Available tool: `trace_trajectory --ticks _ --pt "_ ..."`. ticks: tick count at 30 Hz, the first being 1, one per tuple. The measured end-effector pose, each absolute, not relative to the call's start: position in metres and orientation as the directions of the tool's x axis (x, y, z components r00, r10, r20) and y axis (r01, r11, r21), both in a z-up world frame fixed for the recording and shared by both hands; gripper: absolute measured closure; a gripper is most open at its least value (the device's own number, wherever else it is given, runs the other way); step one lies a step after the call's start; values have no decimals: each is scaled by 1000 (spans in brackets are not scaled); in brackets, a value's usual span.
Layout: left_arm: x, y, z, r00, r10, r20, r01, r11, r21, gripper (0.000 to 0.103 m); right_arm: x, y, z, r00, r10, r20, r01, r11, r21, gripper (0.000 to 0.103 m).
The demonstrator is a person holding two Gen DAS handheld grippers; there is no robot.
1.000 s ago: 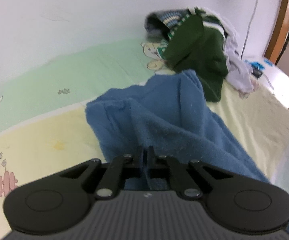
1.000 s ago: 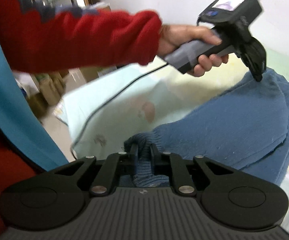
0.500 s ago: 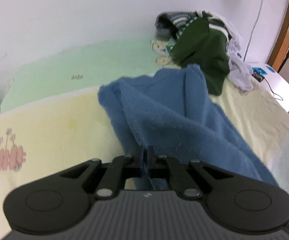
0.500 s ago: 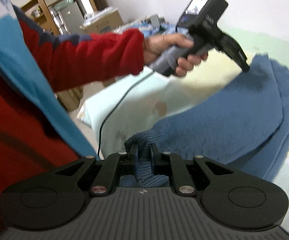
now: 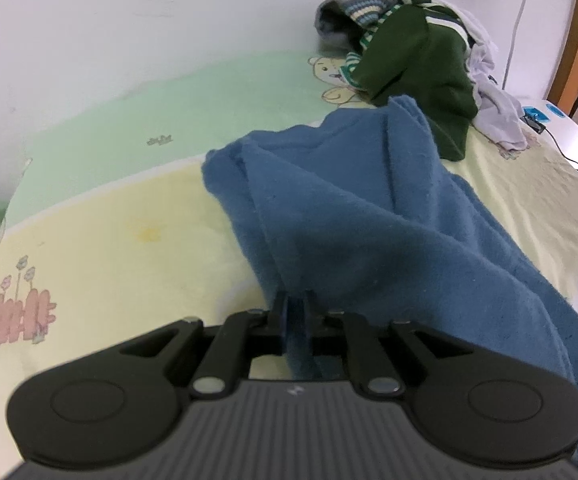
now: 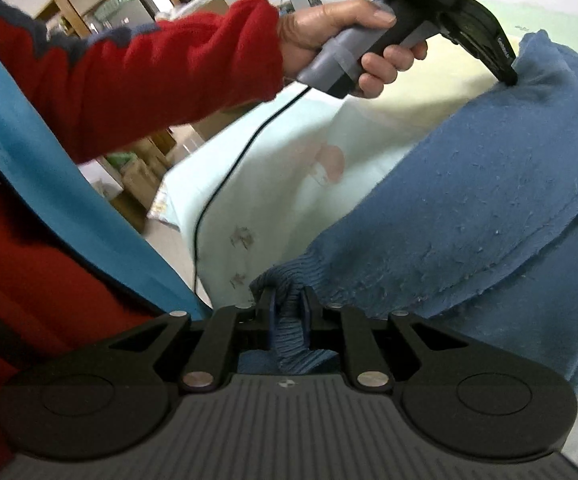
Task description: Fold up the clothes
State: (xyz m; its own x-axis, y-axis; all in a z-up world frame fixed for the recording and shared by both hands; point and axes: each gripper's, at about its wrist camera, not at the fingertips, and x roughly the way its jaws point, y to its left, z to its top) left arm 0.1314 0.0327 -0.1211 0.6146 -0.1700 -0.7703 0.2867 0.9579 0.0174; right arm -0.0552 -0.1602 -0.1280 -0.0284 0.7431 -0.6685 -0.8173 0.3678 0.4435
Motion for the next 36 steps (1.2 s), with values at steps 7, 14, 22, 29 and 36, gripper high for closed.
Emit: trace_trajectory --ticks 7,14,22,29,36 --pt "121 42 -102 661 -139 -737 285 956 75 90 -51 -163 -126 -98 709 -698 -798 363 480 76" --pt "145 14 -99 710 -154 -687 304 947 101 89 -11 -183 -102 288 720 -632 -730 592 342 75" --pt "178 4 -134 706 -98 -701 259 958 127 88 65 -172 -127 529 555 -642 -526 808 266 75" --pt "169 8 -120 738 -134 -661 288 949 129 84 117 -191 -118 597 484 -640 -378 873 307 90" --pt "190 12 -136 733 -85 -675 216 970 113 82 221 -178 -130 672 368 -643 -245 929 275 91"
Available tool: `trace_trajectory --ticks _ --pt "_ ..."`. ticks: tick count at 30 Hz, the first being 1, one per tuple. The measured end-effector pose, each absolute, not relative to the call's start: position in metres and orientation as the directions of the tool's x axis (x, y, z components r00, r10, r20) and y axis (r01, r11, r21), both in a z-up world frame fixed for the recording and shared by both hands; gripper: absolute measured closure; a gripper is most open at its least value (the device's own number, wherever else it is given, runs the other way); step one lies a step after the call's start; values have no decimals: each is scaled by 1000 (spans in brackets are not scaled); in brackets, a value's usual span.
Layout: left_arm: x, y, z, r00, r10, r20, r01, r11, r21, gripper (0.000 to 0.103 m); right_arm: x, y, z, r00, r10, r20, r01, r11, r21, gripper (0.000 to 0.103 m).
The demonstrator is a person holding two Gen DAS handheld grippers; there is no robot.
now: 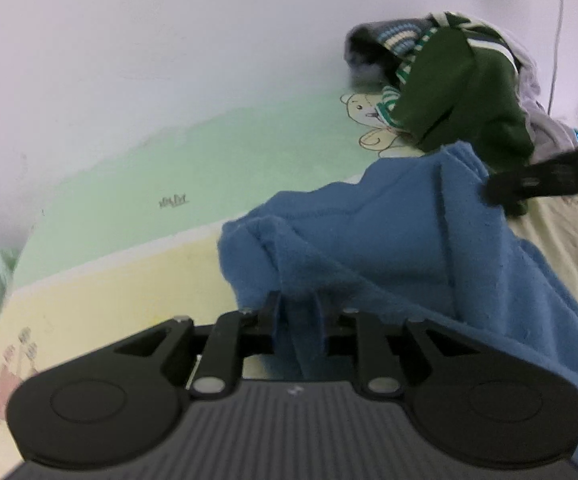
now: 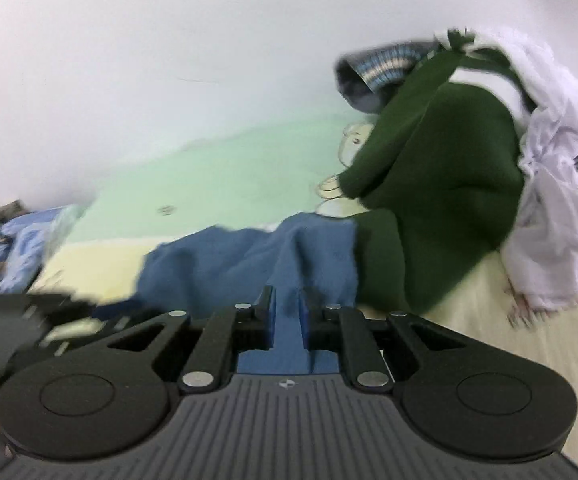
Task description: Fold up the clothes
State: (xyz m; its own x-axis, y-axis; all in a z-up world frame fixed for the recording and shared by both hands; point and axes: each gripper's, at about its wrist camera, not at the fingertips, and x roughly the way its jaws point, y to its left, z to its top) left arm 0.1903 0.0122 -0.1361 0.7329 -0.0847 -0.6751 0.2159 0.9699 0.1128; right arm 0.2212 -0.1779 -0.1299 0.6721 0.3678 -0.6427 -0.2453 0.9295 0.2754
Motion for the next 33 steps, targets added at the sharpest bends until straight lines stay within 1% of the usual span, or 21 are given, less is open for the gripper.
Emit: trace_trajectory --ticks 2,4,7,10,12,14,15,16,18,20,22,25,27,28,29,30,31,33 --pt "187 10 -138 742 -79 -666 217 968 127 82 240 -177 -141 657 353 -666 -219 935 280 92" --pt "185 9 -139 748 -74 -660 210 969 129 82 254 -172 -152 637 350 -687 -217 936 275 103" --pt "185 7 -141 755 -63 -653 190 974 125 81 262 -163 -158 647 342 -681 -224 939 260 103" --pt "182 5 -137 760 -53 -647 193 970 148 81 254 -152 -154 671 297 -680 -243 954 177 103" --pt "175 9 -130 774 -71 -629 191 974 125 81 245 -150 -148 694 276 -665 -252 958 136 103" --pt "172 13 -126 781 -83 -619 182 978 99 81 234 -153 -140 718 280 -638 -259 957 128 99" --pt "174 13 -127 774 -84 -628 182 979 93 81 229 -156 -136 726 288 -624 -264 955 134 95" --pt "177 12 -130 762 -79 -643 181 979 94 81 230 -156 -138 716 300 -631 -273 951 143 92" --pt "182 10 -137 747 -63 -662 172 980 101 81 234 -156 -144 683 308 -662 -277 948 156 92" --pt "183 7 -140 747 -53 -663 165 980 108 81 237 -157 -151 666 298 -684 -278 950 144 93" --pt "183 6 -139 746 -46 -664 161 980 114 81 236 -158 -148 670 289 -684 -271 953 136 93" --pt "182 8 -131 731 -47 -681 142 986 84 81 224 -164 -132 689 312 -654 -244 950 197 90" --pt "177 9 -124 730 -36 -682 110 992 65 77 210 -169 -121 689 350 -635 -249 937 247 88" --pt "174 9 -121 730 -31 -683 93 994 55 72 203 -170 -120 678 368 -637 -254 930 266 88" --pt "172 9 -117 729 -26 -684 77 996 45 70 199 -169 -121 670 370 -643 -257 929 267 88" --pt "169 8 -116 731 -30 -682 74 997 36 63 195 -168 -123 662 372 -651 -258 928 267 86" --pt "168 4 -117 730 -25 -683 75 996 43 60 195 -165 -129 649 354 -673 -256 935 245 84" --pt "165 -5 -119 725 -7 -688 79 994 73 60 194 -159 -140 624 316 -714 -251 947 200 84"
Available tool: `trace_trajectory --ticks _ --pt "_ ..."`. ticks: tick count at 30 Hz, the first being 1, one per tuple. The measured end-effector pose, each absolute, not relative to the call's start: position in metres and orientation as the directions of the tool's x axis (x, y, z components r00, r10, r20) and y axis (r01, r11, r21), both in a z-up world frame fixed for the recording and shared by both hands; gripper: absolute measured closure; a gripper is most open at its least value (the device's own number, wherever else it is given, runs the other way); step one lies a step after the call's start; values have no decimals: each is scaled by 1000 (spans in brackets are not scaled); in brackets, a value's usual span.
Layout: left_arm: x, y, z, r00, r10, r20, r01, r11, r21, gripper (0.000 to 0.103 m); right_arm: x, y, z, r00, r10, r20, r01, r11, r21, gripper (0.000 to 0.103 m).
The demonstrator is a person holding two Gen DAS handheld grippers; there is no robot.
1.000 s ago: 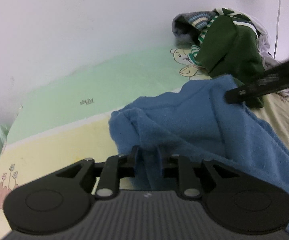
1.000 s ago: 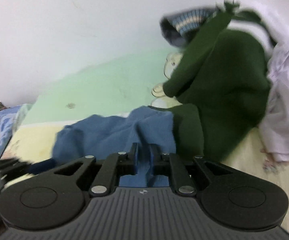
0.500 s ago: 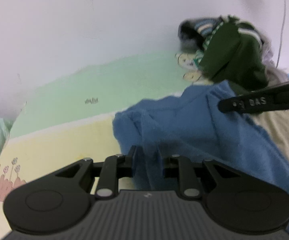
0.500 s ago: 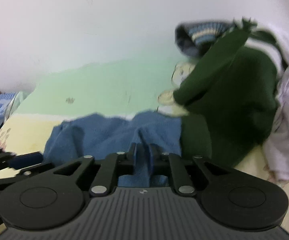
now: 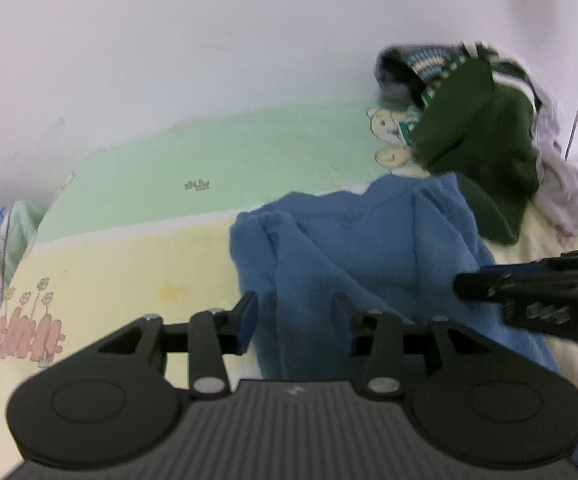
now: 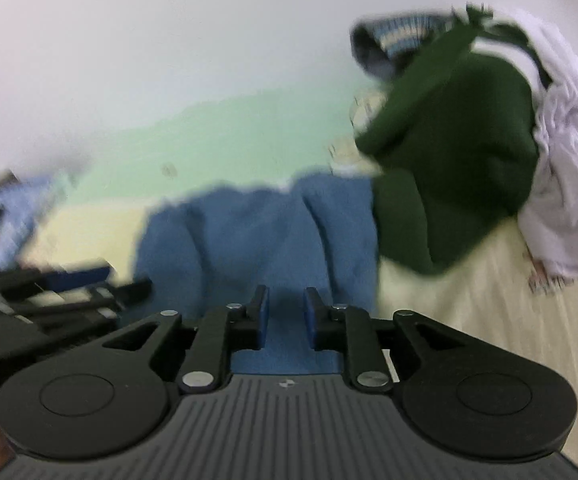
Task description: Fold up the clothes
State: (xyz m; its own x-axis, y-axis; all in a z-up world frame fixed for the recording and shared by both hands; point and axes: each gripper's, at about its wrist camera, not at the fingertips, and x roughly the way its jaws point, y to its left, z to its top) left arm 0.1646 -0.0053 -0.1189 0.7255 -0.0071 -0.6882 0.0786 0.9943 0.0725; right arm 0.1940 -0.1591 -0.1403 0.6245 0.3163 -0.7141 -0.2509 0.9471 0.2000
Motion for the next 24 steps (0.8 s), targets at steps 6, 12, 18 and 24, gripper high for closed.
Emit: trace_trajectory --ticks 6,12,18,24 --pt "146 -15 -108 717 45 -696 35 994 101 50 174 -169 -124 648 339 -682 -232 941 248 82" --pt "110 -24 -102 699 76 -711 -15 996 92 39 114 -177 -119 653 343 -675 -252 939 233 75" --pt "63 -38 -108 664 107 -740 -38 993 110 25 64 -192 -127 636 369 -678 -276 929 246 75" --pt "-2 -45 -115 666 156 -729 -68 986 149 19 28 -192 -139 589 406 -698 -354 907 228 70"
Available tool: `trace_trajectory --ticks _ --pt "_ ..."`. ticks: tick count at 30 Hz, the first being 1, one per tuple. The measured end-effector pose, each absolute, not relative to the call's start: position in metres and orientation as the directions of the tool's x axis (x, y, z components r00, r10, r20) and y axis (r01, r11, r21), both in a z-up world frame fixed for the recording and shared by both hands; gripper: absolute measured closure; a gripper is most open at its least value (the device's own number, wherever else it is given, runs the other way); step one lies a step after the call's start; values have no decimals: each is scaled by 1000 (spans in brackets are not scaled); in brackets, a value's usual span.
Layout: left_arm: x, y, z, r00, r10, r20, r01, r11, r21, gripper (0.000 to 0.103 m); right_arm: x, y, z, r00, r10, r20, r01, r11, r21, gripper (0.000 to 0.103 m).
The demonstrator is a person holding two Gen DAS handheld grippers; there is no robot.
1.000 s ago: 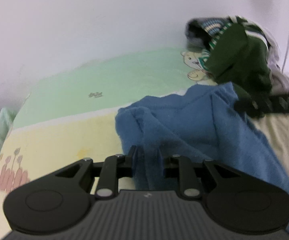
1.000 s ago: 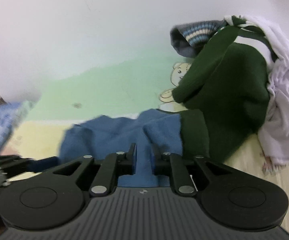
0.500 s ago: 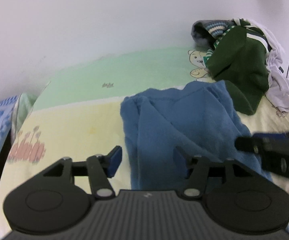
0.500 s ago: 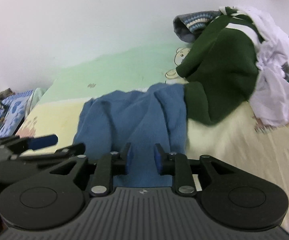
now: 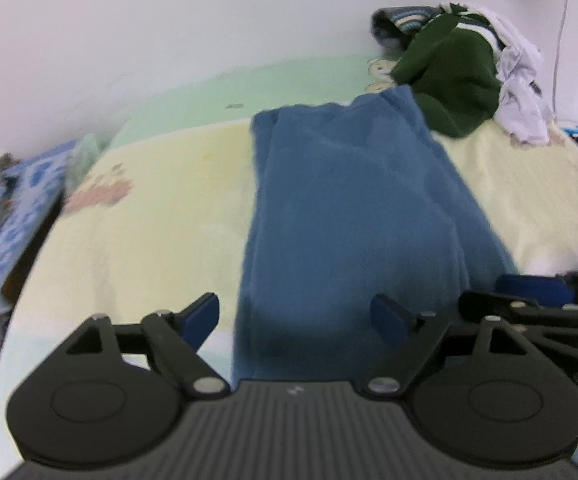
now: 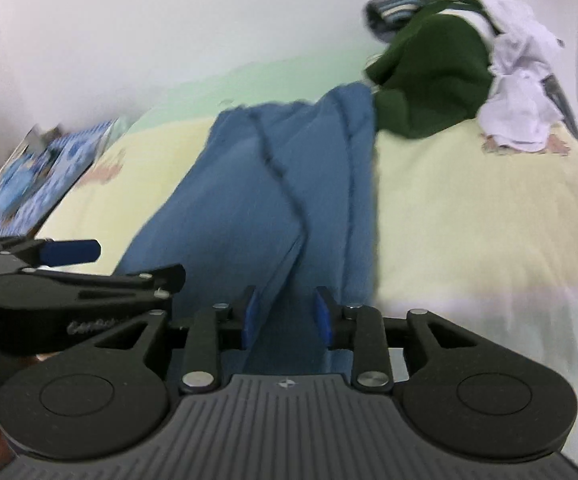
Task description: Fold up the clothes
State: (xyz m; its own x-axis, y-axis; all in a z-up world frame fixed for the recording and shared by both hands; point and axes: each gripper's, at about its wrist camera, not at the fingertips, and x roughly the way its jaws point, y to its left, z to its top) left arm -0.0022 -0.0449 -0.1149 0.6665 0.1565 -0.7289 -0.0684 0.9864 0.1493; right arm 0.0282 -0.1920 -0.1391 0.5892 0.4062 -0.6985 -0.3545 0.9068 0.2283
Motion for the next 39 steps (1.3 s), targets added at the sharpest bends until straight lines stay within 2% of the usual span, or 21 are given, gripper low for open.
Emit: trace_trajectory --ticks 5,6,7,9,11,12,15,16,18,24,30,34,39 --pt "-41 -48 -129 658 175 -732 -61 982 180 6 10 -196 -151 619 437 -653 -392 892 226 67" --pt "-47 -50 -131 665 172 -727 -54 982 182 4 10 -198 -151 617 450 -646 -394 887 243 62" --pt "-53 -51 -132 672 168 -721 -47 982 185 3 9 -199 -151 607 473 -639 -406 875 262 52" --pt "-63 -54 -135 692 172 -701 -45 980 196 3 8 -199 -151 593 495 -635 -432 861 267 46" --pt "-72 -54 -134 706 150 -692 -26 982 186 3 3 -198 -147 604 477 -638 -438 868 234 51" --pt "-76 -54 -132 711 128 -691 -7 985 174 3 -1 -198 -144 618 462 -636 -432 876 216 56" --pt "-88 -46 -129 720 70 -690 37 990 140 7 -21 -205 -136 657 459 -598 -440 878 191 60" --pt "-92 -45 -128 722 57 -690 49 990 133 7 -29 -208 -135 661 461 -591 -448 875 182 72" --pt "-102 -40 -129 723 11 -690 85 991 105 8 -45 -212 -133 670 465 -579 -463 871 164 84" --pt "-115 -25 -131 710 -101 -697 190 980 52 11 -77 -202 -146 612 427 -666 -441 883 161 84" --pt "-119 -5 -136 683 -202 -702 267 963 -17 6 -107 -192 -154 695 320 -643 -404 915 19 82" --pt "-129 1 -132 697 -233 -678 331 943 17 6 -113 -191 -155 723 276 -634 -318 947 50 82" --pt "-137 5 -134 680 -258 -687 406 912 59 3 -131 -186 -157 734 233 -638 -300 954 3 79"
